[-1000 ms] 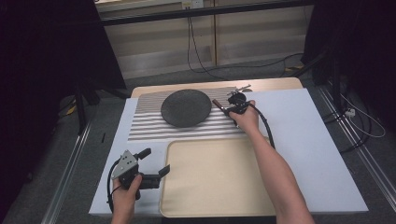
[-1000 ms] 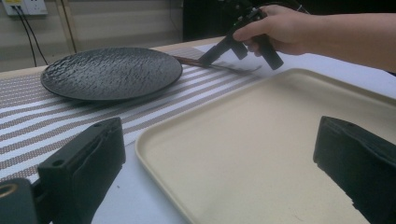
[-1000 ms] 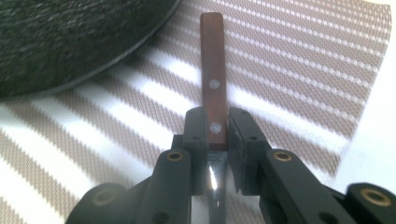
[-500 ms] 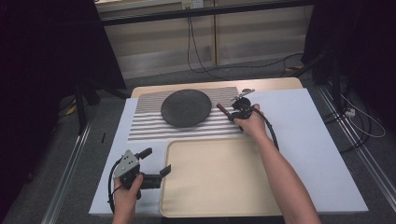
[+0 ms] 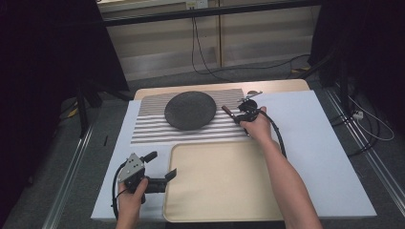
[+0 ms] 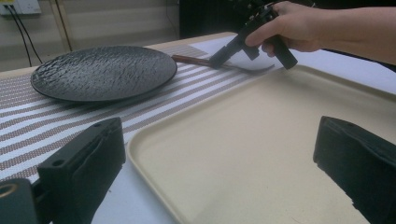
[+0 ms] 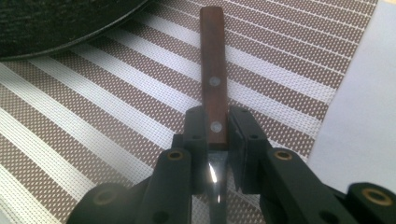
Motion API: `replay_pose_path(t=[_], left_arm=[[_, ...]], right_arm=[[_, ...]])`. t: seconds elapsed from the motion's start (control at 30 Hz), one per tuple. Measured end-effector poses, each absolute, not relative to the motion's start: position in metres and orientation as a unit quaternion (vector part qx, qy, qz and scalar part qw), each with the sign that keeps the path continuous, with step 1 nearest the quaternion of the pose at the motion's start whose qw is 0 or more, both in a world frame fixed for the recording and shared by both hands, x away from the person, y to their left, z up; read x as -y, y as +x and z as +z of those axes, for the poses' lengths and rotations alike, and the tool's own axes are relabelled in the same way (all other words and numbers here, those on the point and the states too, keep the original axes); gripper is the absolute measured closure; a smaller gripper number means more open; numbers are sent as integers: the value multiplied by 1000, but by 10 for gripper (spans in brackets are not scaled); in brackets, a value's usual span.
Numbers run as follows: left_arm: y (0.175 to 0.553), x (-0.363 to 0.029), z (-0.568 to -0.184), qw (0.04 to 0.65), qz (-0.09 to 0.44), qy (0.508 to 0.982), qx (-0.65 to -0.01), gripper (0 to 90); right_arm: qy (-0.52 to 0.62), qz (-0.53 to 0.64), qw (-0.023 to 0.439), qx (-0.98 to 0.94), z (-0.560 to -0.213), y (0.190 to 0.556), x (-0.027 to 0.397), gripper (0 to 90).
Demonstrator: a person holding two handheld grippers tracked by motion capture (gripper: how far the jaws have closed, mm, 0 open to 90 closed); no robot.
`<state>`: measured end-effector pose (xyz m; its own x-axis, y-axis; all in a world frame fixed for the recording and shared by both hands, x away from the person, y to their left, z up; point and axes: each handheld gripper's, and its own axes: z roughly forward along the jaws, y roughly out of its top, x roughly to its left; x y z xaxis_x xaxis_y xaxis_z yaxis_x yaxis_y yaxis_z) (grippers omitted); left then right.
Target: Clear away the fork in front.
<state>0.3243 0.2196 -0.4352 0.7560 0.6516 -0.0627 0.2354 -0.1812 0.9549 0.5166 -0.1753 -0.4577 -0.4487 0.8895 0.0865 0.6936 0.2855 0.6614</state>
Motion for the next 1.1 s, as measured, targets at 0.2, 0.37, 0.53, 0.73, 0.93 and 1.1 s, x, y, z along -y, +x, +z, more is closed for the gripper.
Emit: replay_pose_path(t=[0.2,0.37,0.53,0.73,0.93,1.1], left_arm=[[325,-221,-435,569,186,743,-299,26],[325,-221,-435,571,184,740,-304,26],[326,-221,-434,572,186,739,-303,26],[326,-222,-434,573,186,736,-307,26],[326,-222,-433,575,187,734,-308,27],[325,-220,-432,573,186,737,-306,26]], right_arm=[[496,318,158,-792,-456,516,174,784],[499,323,158,-788,-454,516,176,785],[498,353,171,-773,-443,515,182,786],[492,376,170,-767,-428,507,187,785],[469,409,167,-765,-414,486,186,785],[455,438,165,-757,-408,462,189,784]])
